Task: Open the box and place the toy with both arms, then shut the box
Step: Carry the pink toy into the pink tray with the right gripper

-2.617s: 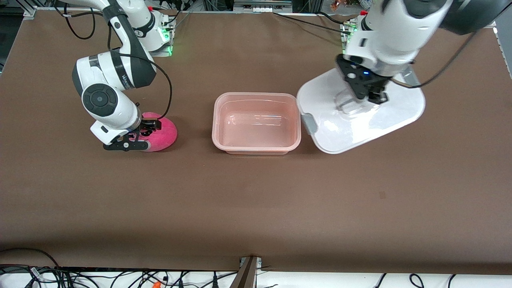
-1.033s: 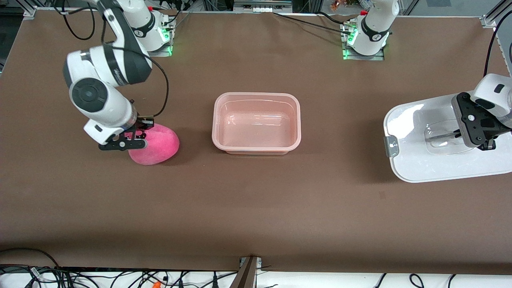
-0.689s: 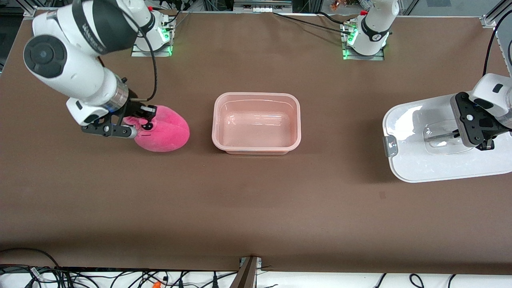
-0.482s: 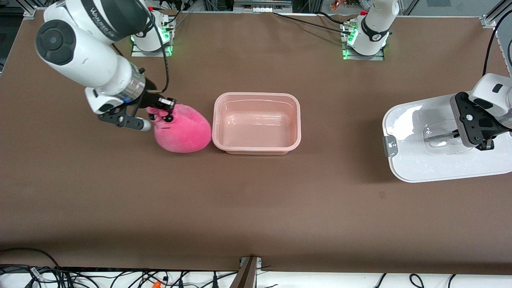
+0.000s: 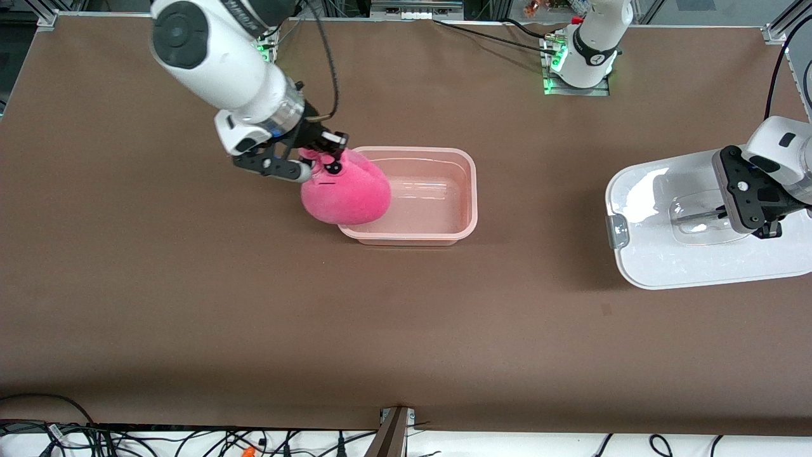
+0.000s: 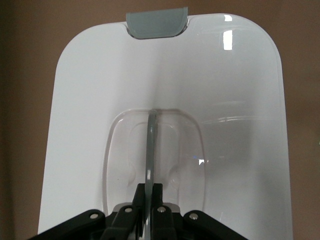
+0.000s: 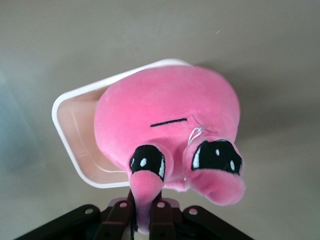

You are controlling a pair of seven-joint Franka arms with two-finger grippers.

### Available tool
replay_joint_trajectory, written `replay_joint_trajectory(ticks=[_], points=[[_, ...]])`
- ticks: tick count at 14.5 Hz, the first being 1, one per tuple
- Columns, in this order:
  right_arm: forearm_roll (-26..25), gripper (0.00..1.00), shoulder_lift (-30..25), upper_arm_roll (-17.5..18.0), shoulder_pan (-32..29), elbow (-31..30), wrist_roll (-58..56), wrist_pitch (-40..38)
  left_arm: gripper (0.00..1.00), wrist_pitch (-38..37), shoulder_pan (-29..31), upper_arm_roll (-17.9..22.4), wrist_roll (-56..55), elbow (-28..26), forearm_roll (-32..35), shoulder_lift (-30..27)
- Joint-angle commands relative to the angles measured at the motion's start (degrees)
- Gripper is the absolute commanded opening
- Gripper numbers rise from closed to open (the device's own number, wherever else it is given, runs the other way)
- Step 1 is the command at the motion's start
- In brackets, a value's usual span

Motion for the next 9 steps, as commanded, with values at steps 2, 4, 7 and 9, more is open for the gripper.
replay_joint_trajectory(ticks=[2,4,7,9], points=[[0.2,0.0,2.8,-0.2,3.9,0.9,3.8,5.0,0.0,-1.5,-0.1,-0.4,1.4,1.9,1.1,0.6],[1.0,0.0,4.0,-0.2,5.6,1.0,6.9,10.5,0.0,-1.5,-0.1,-0.4,1.4,1.9,1.1,0.6],[10.3,0.0,5.7,-0.2,5.5,1.1,11.6,15.6,0.0,-1.8,-0.2,-0.5,1.3,1.9,1.0,0.6],[19.9,0.0,6.8,-0.5,4.6,1.1,11.3,15.9,0.0,-1.9,-0.3,-0.5,1.2,1.9,1.0,0.6]])
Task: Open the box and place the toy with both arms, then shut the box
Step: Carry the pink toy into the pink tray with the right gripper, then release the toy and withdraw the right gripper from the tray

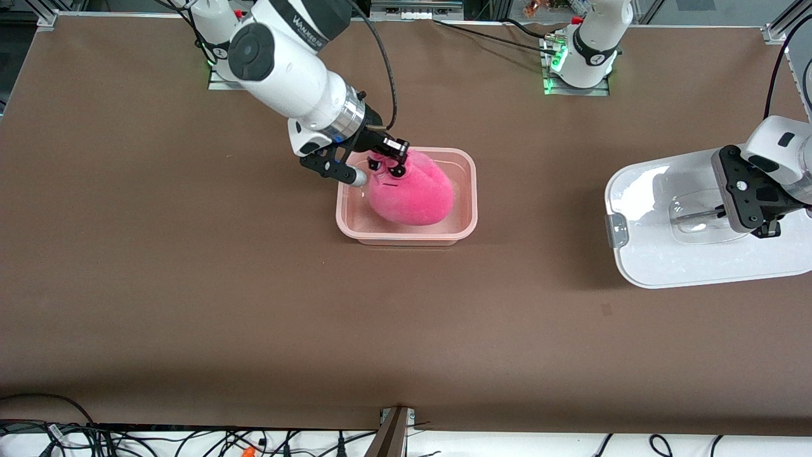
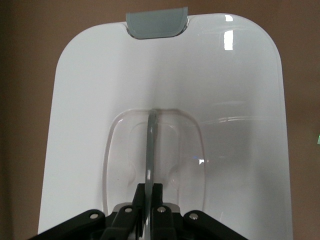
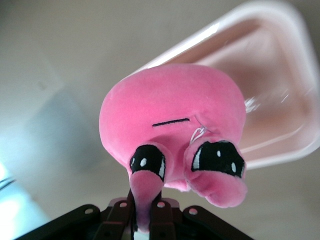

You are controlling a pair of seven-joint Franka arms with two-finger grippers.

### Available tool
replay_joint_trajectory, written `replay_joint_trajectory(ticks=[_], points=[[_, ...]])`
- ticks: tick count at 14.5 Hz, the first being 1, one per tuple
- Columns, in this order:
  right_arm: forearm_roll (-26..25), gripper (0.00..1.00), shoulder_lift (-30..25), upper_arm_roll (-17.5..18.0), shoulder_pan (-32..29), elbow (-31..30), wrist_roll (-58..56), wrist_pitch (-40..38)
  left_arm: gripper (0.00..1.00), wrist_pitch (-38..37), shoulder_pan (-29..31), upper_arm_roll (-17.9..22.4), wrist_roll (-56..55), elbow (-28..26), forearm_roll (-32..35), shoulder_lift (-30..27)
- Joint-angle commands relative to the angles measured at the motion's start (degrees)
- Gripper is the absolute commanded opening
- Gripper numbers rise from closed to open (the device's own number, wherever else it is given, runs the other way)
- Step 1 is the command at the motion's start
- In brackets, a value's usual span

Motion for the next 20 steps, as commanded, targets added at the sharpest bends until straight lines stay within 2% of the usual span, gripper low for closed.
replay_joint_trajectory(ticks=[1,3,8,9,10,12,17,19,20], points=[[11.0,0.0,2.0,-0.2,-1.8,1.0,0.7,0.4,0.0,-1.6,-0.3,-0.4,1.2,1.9,1.0,0.6],[14.2,0.0,3.1,-0.2,-2.6,0.6,0.4,-0.4,0.0,-1.6,-0.3,-0.4,1.2,1.9,1.0,0.6],[17.5,0.0,5.0,-0.2,-5.0,-1.5,-1.9,-4.2,0.0,-1.6,-0.3,-0.5,1.1,1.9,1.0,0.6],[18.8,0.06,5.2,-0.2,-5.4,-1.5,-1.9,-4.3,0.0,-1.6,-0.3,-0.5,1.1,1.9,1.0,0.6],[19.2,0.3,5.3,-0.2,-5.5,-1.5,-2.2,-4.3,0.0,-1.6,-0.4,-0.5,1.1,1.9,1.0,0.6],[20.0,0.99,6.2,-0.2,-6.2,-1.5,-3.0,-4.3,0.0,-1.6,-0.4,-0.5,1.1,1.9,1.0,0.6],[23.4,1.0,9.3,-0.2,-12.7,-1.0,-8.9,-12.8,0.0,-2.1,-0.4,-0.5,0.9,1.9,1.0,0.6],[22.1,1.0,8.9,-0.3,-14.0,-0.6,-12.1,-15.1,0.0,-2.2,-0.4,-0.6,0.9,1.9,1.0,0.6],[19.3,1.0,8.5,-0.8,-14.2,-0.4,-13.0,-15.2,0.0,-2.2,-0.4,-0.6,0.9,1.9,0.9,0.6]])
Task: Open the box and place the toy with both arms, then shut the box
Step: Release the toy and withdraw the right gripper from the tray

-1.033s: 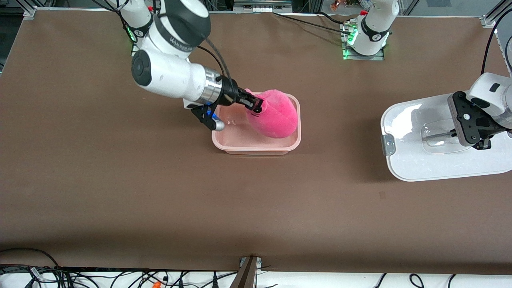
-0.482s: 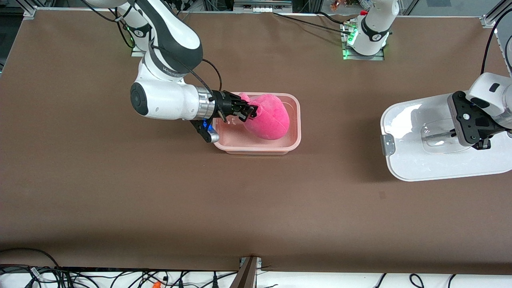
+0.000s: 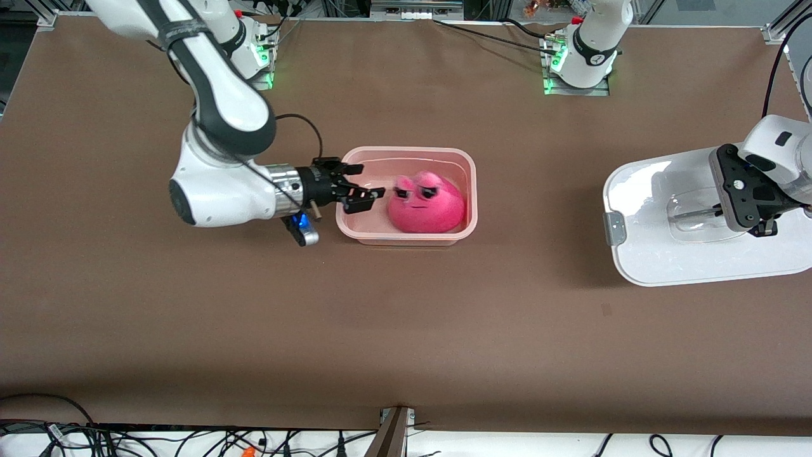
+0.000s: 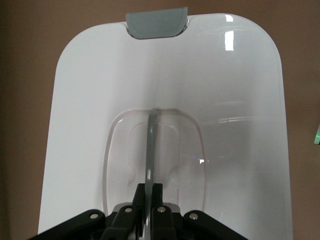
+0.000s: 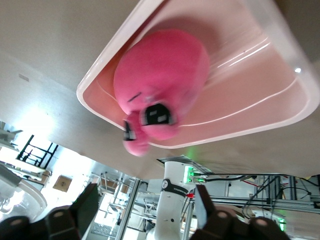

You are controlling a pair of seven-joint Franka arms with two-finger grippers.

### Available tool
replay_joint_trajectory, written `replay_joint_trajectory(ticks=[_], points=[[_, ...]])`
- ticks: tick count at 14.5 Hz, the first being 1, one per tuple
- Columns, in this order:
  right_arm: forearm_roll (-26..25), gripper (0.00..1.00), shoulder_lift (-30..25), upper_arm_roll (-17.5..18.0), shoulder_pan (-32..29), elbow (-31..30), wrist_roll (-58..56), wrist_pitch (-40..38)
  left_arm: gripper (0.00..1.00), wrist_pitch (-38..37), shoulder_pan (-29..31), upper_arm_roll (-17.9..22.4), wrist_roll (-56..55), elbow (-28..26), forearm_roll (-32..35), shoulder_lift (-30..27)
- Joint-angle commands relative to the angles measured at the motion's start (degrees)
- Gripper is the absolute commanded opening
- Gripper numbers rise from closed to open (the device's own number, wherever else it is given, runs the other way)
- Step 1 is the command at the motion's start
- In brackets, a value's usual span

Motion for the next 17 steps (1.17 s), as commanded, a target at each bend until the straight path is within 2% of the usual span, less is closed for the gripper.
replay_joint_trajectory(ticks=[1,4,6,9,11,14,17], points=[[-7.3,1.0,-1.4,0.2,-0.8,1.6,-2.7,-1.7,0.0,-1.6,-0.3,-0.3,0.8,1.9,0.9,0.6],[-23.6,1.0,-4.3,0.3,-0.8,4.6,-3.8,-4.7,0.0,-1.7,-1.9,-0.6,0.8,1.8,0.0,0.6],[-33.1,1.0,-6.9,0.0,-0.8,4.8,-9.4,-7.3,0.0,-2.0,-2.6,-0.7,0.9,1.6,-1.0,0.6],[-41.5,1.0,-11.3,-4.0,-0.8,4.7,-20.5,-10.8,0.0,-4.0,-8.6,-0.6,1.5,0.9,-3.7,0.8],[-49.1,1.0,-13.7,-5.9,-0.8,4.1,-29.0,-12.0,0.0,-6.0,-14.1,-0.6,0.7,-2.0,-6.8,1.6],[-50.3,1.0,-16.8,-12.2,-0.8,2.9,-41.4,-12.0,0.0,-5.7,-21.7,-0.5,-1.4,-2.0,-7.7,4.2],[-50.4,1.0,-18.1,-18.2,-0.8,2.3,-51.0,-11.2,0.0,-0.8,-26.0,-0.6,-5.0,-2.1,-7.9,7.8]])
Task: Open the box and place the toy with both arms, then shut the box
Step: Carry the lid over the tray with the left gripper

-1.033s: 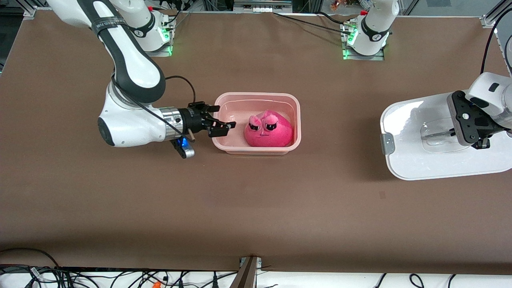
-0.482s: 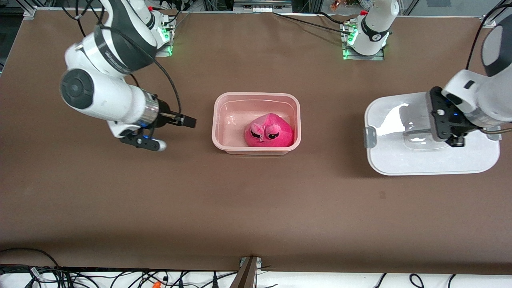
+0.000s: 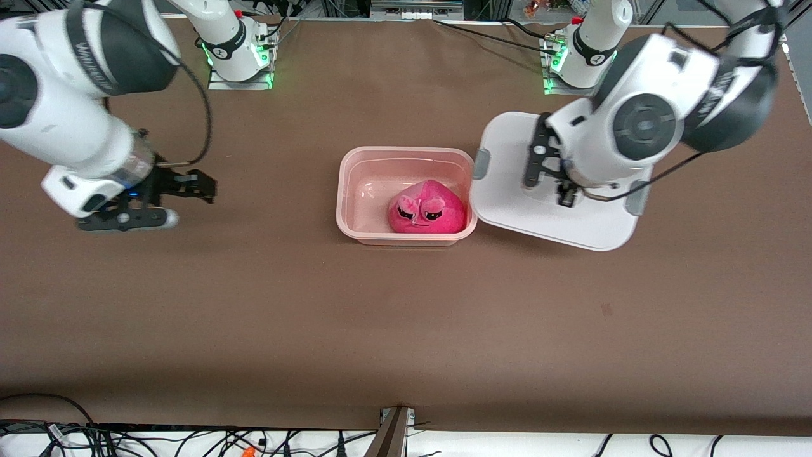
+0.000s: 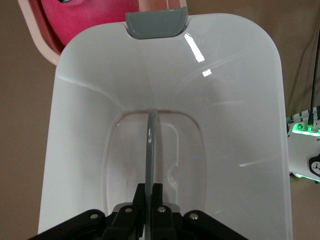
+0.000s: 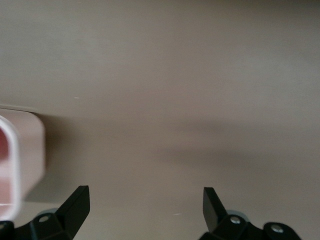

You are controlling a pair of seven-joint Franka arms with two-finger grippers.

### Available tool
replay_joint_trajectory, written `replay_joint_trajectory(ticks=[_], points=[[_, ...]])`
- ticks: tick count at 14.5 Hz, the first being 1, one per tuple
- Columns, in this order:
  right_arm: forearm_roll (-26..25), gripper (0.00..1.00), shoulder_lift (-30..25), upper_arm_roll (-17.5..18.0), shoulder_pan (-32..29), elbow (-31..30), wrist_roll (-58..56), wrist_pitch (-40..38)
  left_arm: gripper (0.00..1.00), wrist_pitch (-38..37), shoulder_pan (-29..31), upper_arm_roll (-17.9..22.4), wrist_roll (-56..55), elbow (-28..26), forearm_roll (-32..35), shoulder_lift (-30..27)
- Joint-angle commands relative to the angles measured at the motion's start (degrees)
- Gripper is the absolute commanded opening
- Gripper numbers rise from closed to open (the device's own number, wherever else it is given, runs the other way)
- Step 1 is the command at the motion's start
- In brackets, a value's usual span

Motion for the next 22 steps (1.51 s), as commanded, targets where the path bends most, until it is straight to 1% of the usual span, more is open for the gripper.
replay_joint_trajectory(ticks=[1,2,3,5,6,9,10,12,14,19,21,22], points=[[-0.7,1.0,-2.9,-4.3,0.2,-2.6,-7.4,1.0,0.0,4.1,-2.3,0.4,-2.6,1.1,-0.9,3.2],[-1.2,1.0,-4.0,-4.8,0.2,-4.2,-8.2,2.6,0.0,5.9,-3.5,0.4,-4.3,1.1,-0.9,3.5],[-2.0,1.0,-6.1,-4.8,0.2,-7.1,-8.5,5.7,0.0,7.7,-4.4,0.4,-5.8,1.1,-0.9,3.6],[-2.0,1.0,-10.5,-6.2,0.2,-15.0,-8.5,12.9,0.0,10.1,-5.7,0.5,-9.4,0.9,-0.9,3.8],[-1.8,1.0,-11.3,-6.5,0.2,-16.1,-8.5,13.1,0.0,11.1,-6.5,0.4,-11.2,0.9,-0.9,4.7],[-1.6,1.0,-11.5,-7.5,0.2,-14.6,-8.6,9.7,0.0,14.6,-10.0,0.4,-16.5,1.1,-0.9,5.5],[-1.7,1.0,-11.9,-8.4,0.2,-14.6,-8.7,9.3,0.0,16.1,-11.1,0.4,-18.3,1.1,-0.9,5.5],[-1.7,1.0,-12.0,-8.7,0.2,-14.6,-9.7,9.0,0.0,18.4,-13.0,0.4,-21.5,1.1,-2.3,5.6],[-1.7,1.0,-11.9,-8.7,0.2,-14.6,-9.7,9.1,0.0,20.5,-14.2,0.4,-22.3,1.2,-3.7,6.1],[-1.7,1.0,-11.8,-8.7,0.2,-14.7,-9.7,9.0,0.0,20.7,-17.5,0.4,-28.6,1.3,-4.4,6.0],[-1.7,1.0,-11.8,-8.7,0.2,-14.7,-9.7,9.0,0.0,20.2,-17.5,0.2,-29.1,1.8,-4.4,5.0],[-1.7,1.0,-11.7,-8.7,0.2,-14.7,-9.7,9.0,0.0,19.8,-17.4,0.2,-29.1,1.8,-4.4,3.5]])
